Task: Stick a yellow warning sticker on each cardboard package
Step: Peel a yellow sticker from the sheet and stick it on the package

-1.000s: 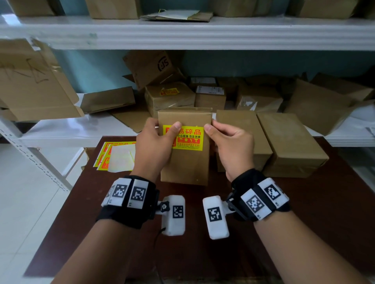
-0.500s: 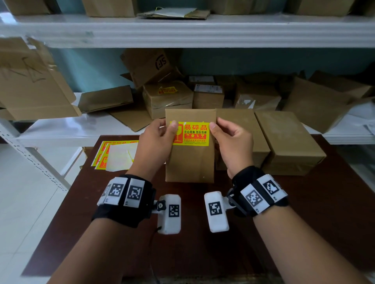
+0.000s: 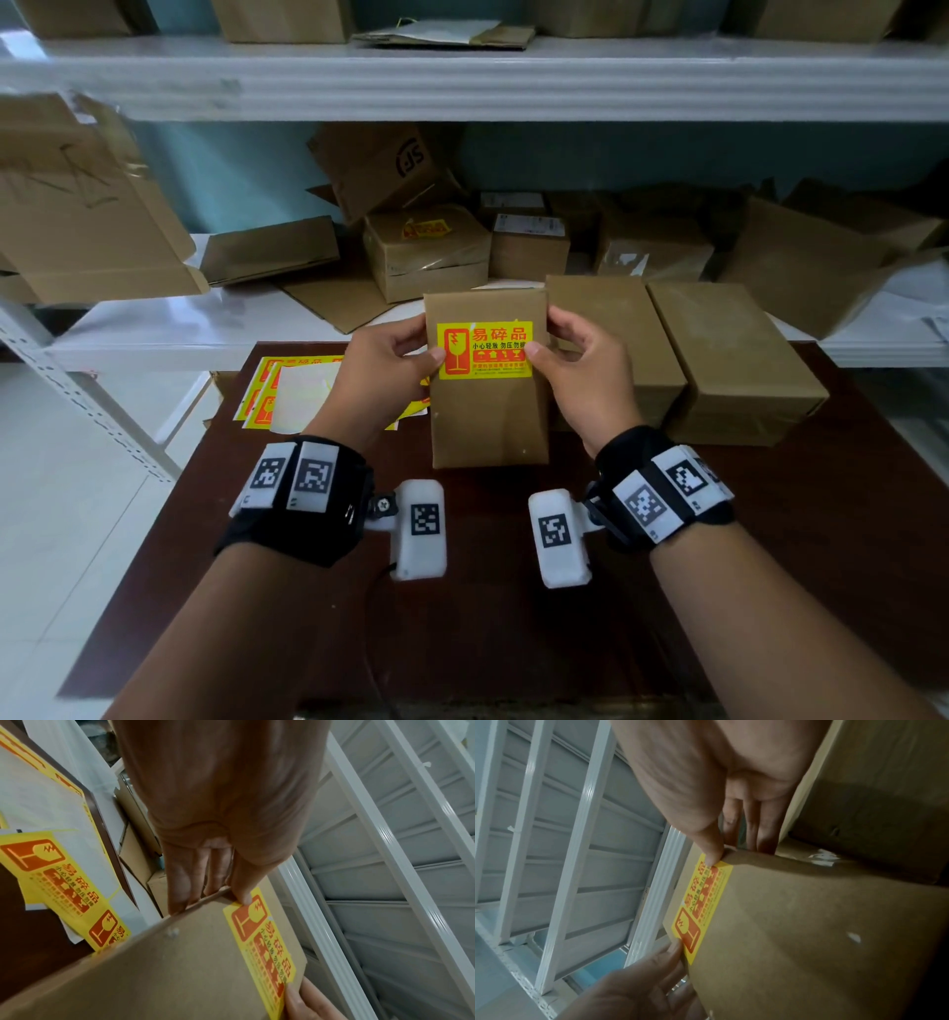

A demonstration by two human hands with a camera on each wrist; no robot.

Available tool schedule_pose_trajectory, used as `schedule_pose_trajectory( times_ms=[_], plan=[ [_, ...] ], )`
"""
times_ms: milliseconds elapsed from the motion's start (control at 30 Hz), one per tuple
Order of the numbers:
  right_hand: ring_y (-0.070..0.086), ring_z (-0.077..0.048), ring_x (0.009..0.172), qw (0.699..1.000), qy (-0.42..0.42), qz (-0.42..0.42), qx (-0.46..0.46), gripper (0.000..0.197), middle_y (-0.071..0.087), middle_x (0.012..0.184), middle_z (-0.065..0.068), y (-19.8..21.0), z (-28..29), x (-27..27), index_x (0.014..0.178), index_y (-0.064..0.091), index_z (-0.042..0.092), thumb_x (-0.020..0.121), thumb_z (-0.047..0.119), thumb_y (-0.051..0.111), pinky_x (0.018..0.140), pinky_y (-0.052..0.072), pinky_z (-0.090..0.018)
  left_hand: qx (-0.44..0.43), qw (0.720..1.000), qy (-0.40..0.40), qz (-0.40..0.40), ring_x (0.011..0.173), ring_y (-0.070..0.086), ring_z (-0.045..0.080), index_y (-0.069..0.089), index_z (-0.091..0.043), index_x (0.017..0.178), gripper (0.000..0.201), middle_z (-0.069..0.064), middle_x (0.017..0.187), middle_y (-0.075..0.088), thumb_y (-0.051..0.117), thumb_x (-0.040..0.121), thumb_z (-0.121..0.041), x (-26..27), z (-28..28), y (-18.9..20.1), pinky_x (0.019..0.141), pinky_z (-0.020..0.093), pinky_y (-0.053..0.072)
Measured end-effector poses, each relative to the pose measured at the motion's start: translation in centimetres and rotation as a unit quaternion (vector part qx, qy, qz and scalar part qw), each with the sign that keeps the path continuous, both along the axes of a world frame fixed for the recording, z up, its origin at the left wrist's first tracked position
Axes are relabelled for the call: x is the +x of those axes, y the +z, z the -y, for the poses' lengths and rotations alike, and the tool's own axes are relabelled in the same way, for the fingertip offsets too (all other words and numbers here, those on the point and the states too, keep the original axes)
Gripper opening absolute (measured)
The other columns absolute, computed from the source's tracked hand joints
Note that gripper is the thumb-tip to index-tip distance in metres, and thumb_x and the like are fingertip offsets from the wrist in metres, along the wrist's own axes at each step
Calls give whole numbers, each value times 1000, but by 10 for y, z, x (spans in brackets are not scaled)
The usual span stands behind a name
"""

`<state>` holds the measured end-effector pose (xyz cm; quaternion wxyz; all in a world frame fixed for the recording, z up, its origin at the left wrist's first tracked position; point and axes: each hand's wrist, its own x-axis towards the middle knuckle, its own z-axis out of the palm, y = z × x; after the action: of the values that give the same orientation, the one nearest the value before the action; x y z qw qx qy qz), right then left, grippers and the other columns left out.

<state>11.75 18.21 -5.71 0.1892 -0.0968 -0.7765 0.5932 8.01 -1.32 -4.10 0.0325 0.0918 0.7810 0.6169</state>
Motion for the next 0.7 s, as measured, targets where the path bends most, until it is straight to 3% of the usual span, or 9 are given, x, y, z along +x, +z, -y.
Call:
schedule_pose_trajectory(
  times_ms=[100,167,233,333,433,567,633,700],
  plan=[
    [62,-8,115,999,33,20,-18,58,57,144,1,2,-2,3,145,52,23,92,7,70,100,54,-31,-1,1000,-29,2,81,73,-2,63,-32,121,47,-18,100,74,59,94,6,0,1,-1,64,19,59],
    [59,-13,123,998,55,29,-15,63,53,146,2,3,-5,5,148,48,24,92,3,68,103,53,-32,-6,999,-48,2,84,72,-3,61,-30,124,53,-17,104,72,58,92,11,-1,2,-1,65,16,56],
    [55,-9,126,996,79,34,-8,68,51,149,5,3,-8,7,151,43,25,93,-1,67,100,52,-27,-14,998,-63,-1,92,71,-3,59,-30,128,60,-16,109,71,59,89,15,0,2,-1,72,15,56],
    [48,-3,127,992,115,49,9,75,46,153,8,4,-13,8,155,36,27,92,-4,65,85,49,-11,-52,996,-76,-7,114,66,7,56,-27,138,72,-8,124,69,67,81,16,-3,3,-2,95,30,56],
    [48,-11,135,991,118,54,16,78,45,154,8,4,-16,6,155,35,27,91,-5,66,87,47,-12,-48,997,-60,-5,116,66,14,55,-25,140,71,-2,129,68,73,80,9,-7,3,-6,102,42,52],
    [54,-11,130,994,95,44,29,76,51,148,7,2,-13,3,151,41,27,88,0,72,91,49,-15,-22,1000,4,-11,105,70,10,65,-24,126,40,-2,120,72,76,87,-17,-9,-1,-10,87,39,60],
    [58,-11,122,996,77,33,35,71,54,138,10,2,-12,2,149,42,27,88,9,75,96,51,-22,-17,999,37,-16,104,70,13,69,-21,119,29,-3,110,74,71,91,-29,-8,-3,-9,75,39,63],
    [61,-5,113,997,60,18,35,66,58,129,11,4,-10,2,149,42,32,91,22,73,94,52,-22,-5,998,64,-14,95,72,15,70,-17,110,25,-1,97,74,67,93,-36,-6,-6,-7,65,38,64]
  ],
)
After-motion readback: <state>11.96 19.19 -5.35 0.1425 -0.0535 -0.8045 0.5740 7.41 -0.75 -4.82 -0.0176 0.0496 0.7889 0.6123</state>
